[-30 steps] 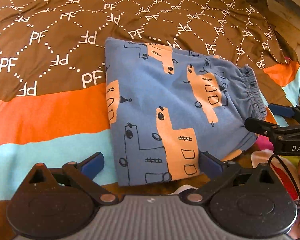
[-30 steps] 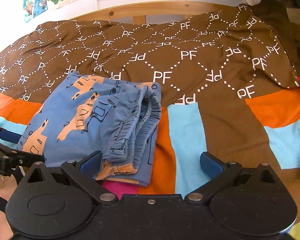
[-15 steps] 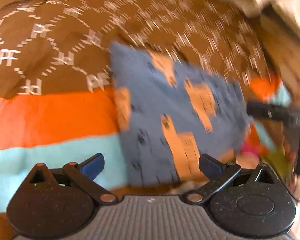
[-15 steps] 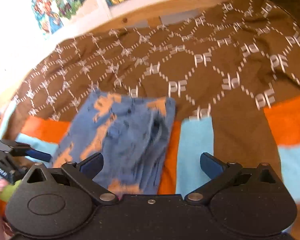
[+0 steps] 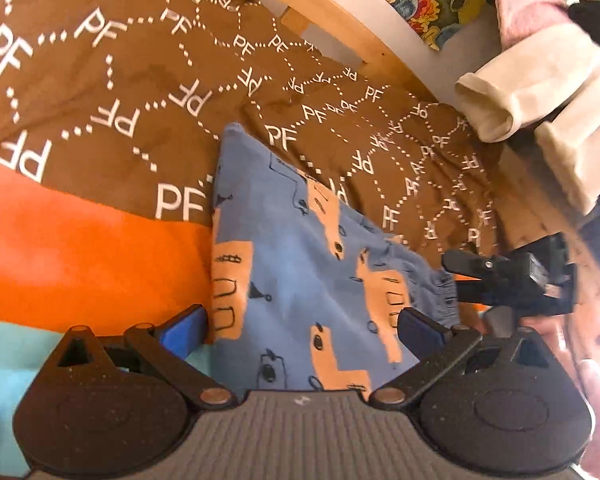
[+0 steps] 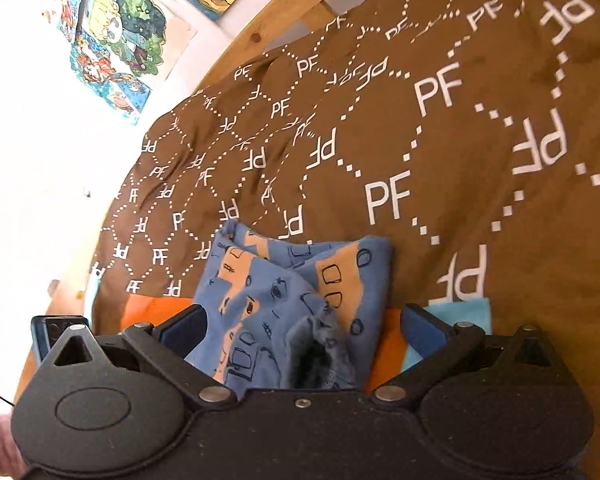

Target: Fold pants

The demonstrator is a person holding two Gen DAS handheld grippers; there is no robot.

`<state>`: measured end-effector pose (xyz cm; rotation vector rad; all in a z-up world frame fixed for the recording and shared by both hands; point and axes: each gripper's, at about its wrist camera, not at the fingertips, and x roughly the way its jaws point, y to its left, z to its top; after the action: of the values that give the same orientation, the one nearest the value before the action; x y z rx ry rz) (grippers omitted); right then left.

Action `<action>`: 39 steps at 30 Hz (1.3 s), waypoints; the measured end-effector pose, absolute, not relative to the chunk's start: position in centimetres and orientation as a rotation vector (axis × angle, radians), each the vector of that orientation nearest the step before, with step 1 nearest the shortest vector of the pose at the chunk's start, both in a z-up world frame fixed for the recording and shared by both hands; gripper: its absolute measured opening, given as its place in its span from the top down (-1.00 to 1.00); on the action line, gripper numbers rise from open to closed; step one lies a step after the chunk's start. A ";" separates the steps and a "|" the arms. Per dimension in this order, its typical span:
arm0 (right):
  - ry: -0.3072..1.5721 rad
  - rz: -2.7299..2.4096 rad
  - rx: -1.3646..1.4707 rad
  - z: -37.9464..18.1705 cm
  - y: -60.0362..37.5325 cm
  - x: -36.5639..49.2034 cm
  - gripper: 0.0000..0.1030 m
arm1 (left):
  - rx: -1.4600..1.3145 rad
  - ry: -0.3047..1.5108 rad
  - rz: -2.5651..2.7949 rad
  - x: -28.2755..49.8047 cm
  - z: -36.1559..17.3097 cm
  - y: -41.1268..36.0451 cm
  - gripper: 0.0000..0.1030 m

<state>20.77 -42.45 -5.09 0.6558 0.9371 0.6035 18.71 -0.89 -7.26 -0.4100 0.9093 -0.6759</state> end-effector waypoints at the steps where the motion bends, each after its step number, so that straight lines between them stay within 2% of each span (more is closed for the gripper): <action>1: 0.939 0.609 0.671 -5.2 -42.5 21.0 -0.99 | -0.414 0.913 -0.681 18.7 -7.3 -0.7 -0.97; 5: 0.952 0.599 0.691 -5.3 -42.6 21.4 -0.99 | -0.384 0.936 -0.644 18.8 -7.3 -0.9 -0.84; 9: 0.946 0.553 0.568 -5.0 -40.8 21.1 -0.96 | -0.365 0.928 -0.614 18.4 -7.3 -1.2 -0.77; 12: 0.917 0.515 0.456 -4.9 -39.3 20.3 -0.87 | -0.369 0.933 -0.582 18.3 -7.2 -1.0 -0.58; 15: 0.896 0.466 0.457 -5.1 -39.5 19.7 -0.61 | -0.361 0.938 -0.558 18.3 -7.1 -0.7 -0.42; 17: 0.895 0.422 0.483 -5.2 -40.1 19.7 -0.17 | -0.346 0.948 -0.550 18.3 -6.9 -0.8 -0.33; 19: 0.898 0.392 0.507 -5.4 -40.7 19.5 -0.02 | -0.314 0.967 -0.550 18.4 -6.7 -1.0 -0.15; 24: 0.901 0.367 0.377 -4.5 -38.8 19.0 0.14 | -0.279 0.996 -0.554 18.7 -6.4 -1.5 -0.01; 27: 0.906 0.352 0.344 -4.1 -38.1 18.9 0.26 | -0.270 0.993 -0.551 18.5 -6.2 -1.5 0.16; 32: 0.865 0.259 0.290 -3.1 -36.4 17.5 0.43 | -0.213 0.969 -0.550 18.2 -5.4 -1.8 0.62; 35: 0.786 0.190 0.259 -2.1 -34.8 15.4 0.53 | -0.172 0.933 -0.552 17.5 -4.8 -2.2 0.67; 39: 0.693 0.193 0.109 -0.8 -32.5 12.6 0.57 | -0.118 0.887 -0.548 16.5 -4.2 -2.9 0.69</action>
<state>12.64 -32.52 -0.82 0.1091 0.6934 0.1927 16.50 -2.86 -4.20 -0.1178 0.8869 -0.5477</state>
